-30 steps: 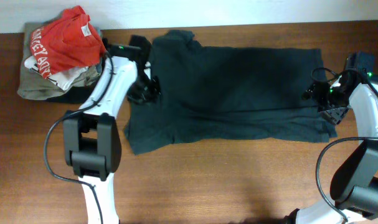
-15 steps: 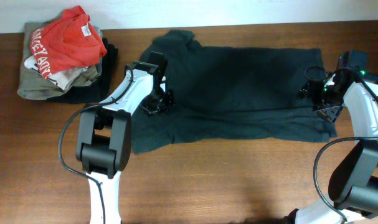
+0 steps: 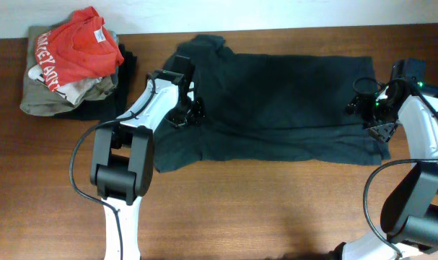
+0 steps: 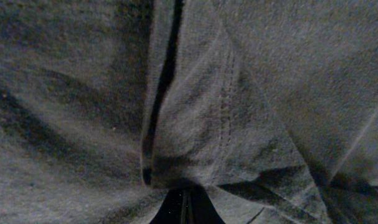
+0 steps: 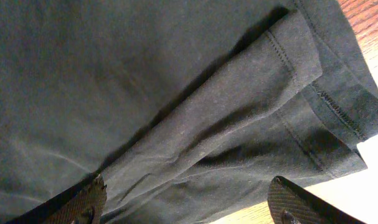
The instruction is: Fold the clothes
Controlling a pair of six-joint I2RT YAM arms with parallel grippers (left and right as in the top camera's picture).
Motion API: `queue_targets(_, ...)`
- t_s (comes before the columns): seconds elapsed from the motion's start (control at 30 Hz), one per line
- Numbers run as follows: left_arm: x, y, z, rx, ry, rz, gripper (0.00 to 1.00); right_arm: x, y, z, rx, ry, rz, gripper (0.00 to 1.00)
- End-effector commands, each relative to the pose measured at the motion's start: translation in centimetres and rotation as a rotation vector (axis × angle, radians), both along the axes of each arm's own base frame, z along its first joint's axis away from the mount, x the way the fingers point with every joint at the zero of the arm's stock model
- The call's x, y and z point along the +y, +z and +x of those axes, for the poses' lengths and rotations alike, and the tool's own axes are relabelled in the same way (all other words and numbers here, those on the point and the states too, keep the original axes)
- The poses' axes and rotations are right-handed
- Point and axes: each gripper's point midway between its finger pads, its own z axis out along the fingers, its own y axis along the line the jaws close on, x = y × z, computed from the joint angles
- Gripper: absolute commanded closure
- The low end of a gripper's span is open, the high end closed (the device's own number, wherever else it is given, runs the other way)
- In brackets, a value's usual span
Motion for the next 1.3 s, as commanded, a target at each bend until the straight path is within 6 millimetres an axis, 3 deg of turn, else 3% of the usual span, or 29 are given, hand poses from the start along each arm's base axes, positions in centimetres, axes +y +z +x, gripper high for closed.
queue_targets(0.0, 0.3, 0.1, 0.5, 0.005, 0.003, 0.025, 0.99, 0.0, -0.5, -0.4, 0.023, 0.009, -0.015, 0.14)
queue_targets(0.23, 0.3, 0.6, 0.6, 0.0, -0.007, 0.03, 0.99, 0.1, -1.8, -0.5, 0.057, 0.01, -0.003, 0.14)
queue_targets(0.73, -0.6, 1.4, 5.2, -0.195, -0.006, -0.001, 0.99, 0.1, -2.0, -0.6, 0.065, 0.009, 0.0, 0.14)
queue_targets(1.0, 4.0, 2.2, 4.9, -0.161, 0.064, 0.106, 0.98, 0.1, -2.0, -0.6, 0.062, 0.031, -0.006, 0.14)
queue_targets(1.07, 5.3, 2.0, 4.4, -0.131, 0.078, 0.115, 0.78, 0.1, -2.0, -0.5, 0.061, 0.031, -0.007, 0.14)
queue_targets(1.1, 5.6, 2.0, 4.3, -0.124, 0.066, 0.107, 0.75, 0.1, -2.0, -0.5, 0.06, 0.031, -0.007, 0.14)
queue_targets(1.2, 4.5, 2.3, 4.1, -0.119, -0.005, 0.015, 0.51, 0.0, -2.0, -0.4, 0.057, 0.031, -0.008, 0.14)
queue_targets(1.27, 4.0, 2.3, 4.0, -0.118, -0.021, -0.005, 0.42, 0.0, -2.0, -0.4, 0.057, 0.031, -0.008, 0.14)
